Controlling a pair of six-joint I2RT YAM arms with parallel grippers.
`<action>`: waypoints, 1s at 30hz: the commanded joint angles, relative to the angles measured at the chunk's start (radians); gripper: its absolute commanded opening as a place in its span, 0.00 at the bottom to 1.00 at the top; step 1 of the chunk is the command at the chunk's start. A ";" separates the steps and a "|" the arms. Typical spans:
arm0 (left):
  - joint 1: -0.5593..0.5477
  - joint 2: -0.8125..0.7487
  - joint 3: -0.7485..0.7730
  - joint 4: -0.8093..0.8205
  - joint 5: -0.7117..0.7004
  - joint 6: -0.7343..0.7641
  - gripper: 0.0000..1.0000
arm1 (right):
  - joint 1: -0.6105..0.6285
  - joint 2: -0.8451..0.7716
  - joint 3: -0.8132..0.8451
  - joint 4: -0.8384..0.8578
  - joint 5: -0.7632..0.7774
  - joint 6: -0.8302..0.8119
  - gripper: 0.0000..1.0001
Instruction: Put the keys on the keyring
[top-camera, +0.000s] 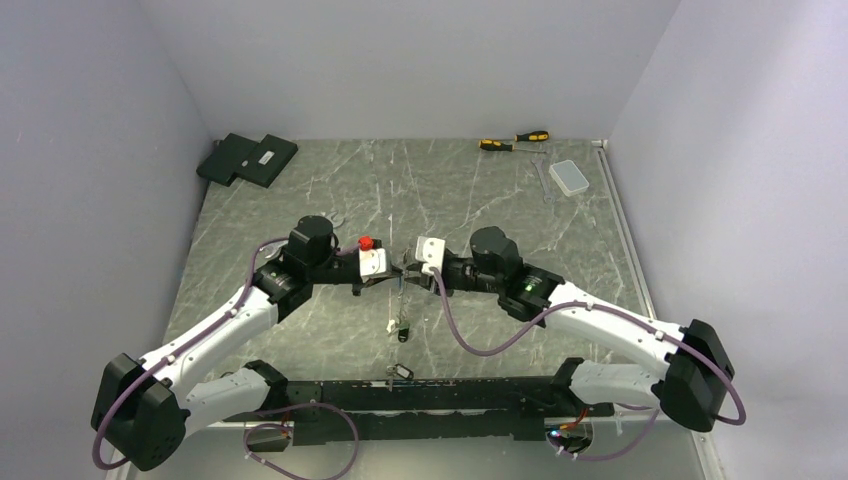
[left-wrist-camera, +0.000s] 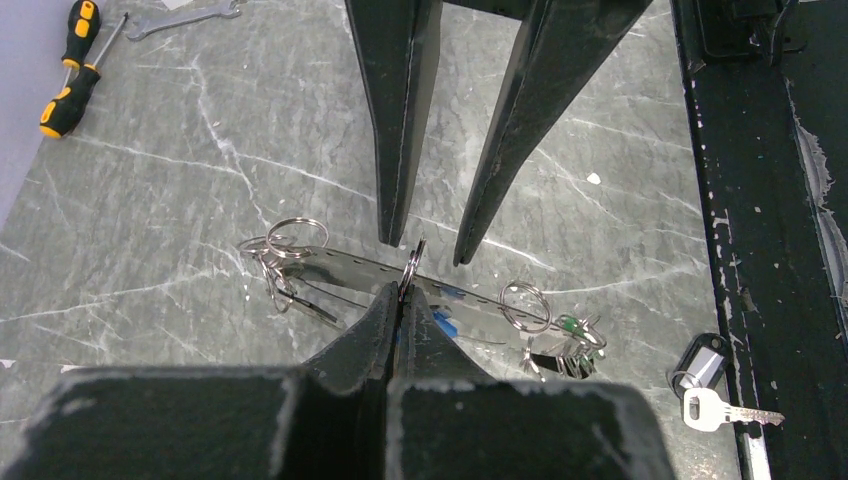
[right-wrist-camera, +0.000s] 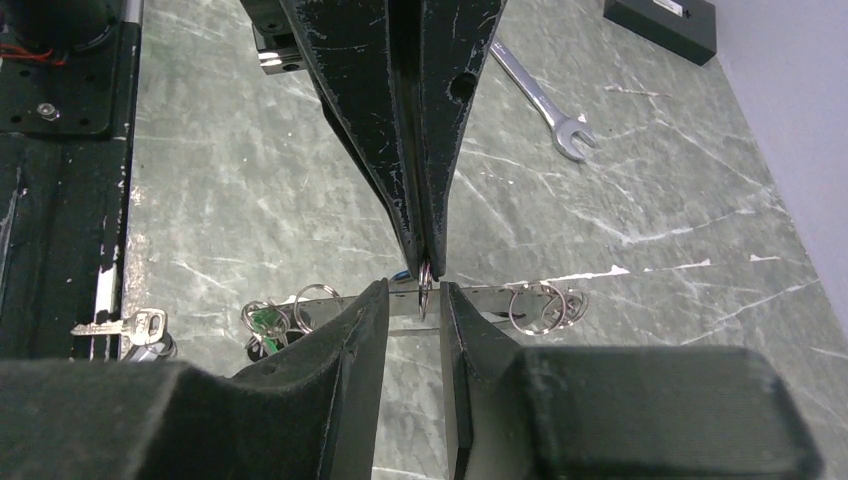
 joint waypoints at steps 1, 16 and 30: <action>0.000 -0.013 0.046 0.034 0.021 0.012 0.00 | 0.005 0.013 0.051 0.074 -0.005 0.018 0.28; -0.004 -0.027 0.041 0.043 0.026 0.006 0.00 | 0.005 0.045 0.050 0.089 -0.015 0.021 0.12; -0.003 -0.038 0.037 0.045 0.029 0.008 0.00 | 0.005 0.057 0.054 0.075 -0.016 0.025 0.16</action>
